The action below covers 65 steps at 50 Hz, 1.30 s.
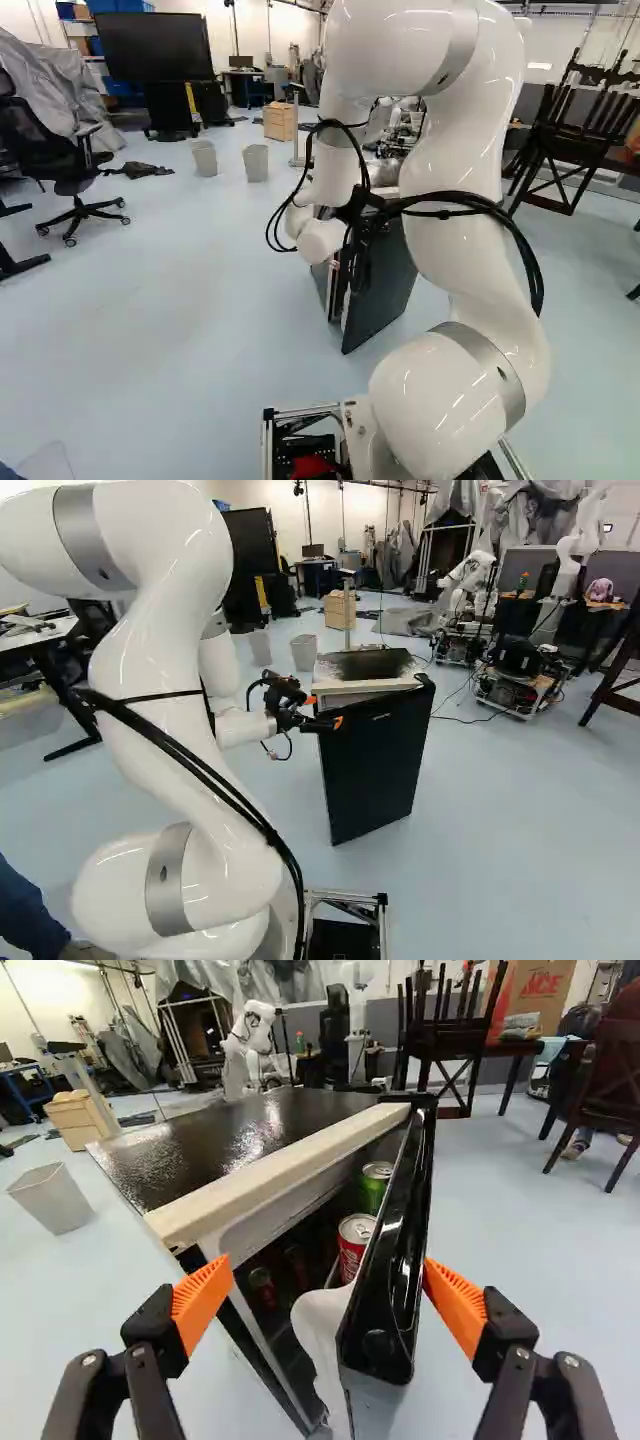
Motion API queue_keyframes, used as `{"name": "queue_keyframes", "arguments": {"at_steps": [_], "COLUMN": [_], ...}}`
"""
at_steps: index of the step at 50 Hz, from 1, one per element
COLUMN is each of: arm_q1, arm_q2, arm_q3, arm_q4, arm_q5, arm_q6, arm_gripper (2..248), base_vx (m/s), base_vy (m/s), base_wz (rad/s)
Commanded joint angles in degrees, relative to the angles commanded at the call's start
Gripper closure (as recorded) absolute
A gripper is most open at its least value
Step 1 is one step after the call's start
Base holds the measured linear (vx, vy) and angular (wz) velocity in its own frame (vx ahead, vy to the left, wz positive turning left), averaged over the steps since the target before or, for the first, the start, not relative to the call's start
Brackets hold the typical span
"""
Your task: Grab a drink from the fridge
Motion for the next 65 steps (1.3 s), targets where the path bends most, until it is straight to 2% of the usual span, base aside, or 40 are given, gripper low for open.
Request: {"name": "queue_keyframes", "arguments": {"at_steps": [65], "arm_q1": [0.32], "arm_q2": [6.67], "arm_q3": [10.04], "arm_q4": [4.02], "arm_q5": [0.00], "arm_q6": [0.00], "arm_gripper": [3], "base_vx": [0.000], "base_vy": [0.000], "base_wz": [0.000]}}
